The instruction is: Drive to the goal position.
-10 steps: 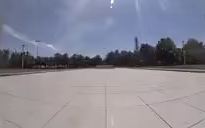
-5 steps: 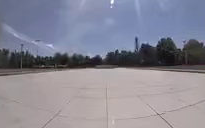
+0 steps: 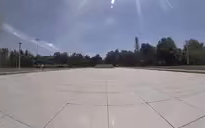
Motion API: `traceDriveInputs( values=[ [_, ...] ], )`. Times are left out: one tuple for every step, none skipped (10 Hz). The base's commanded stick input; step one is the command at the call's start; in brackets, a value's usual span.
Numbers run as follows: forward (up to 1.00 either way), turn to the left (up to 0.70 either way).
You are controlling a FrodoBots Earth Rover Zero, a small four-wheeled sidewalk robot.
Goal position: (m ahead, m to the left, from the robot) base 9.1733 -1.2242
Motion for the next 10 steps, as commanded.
traceDriveInputs(
  values=[
    [0.70, 0.00],
    [0.70, 0.00],
    [0.70, 0.00],
    [0.70, 0.00],
    [0.70, 0.00],
    [0.70, 0.00],
    [0.70, 0.00],
    [0.70, 0.00],
    [0.70, 0.00],
    [0.70, 0.00]
  ],
)
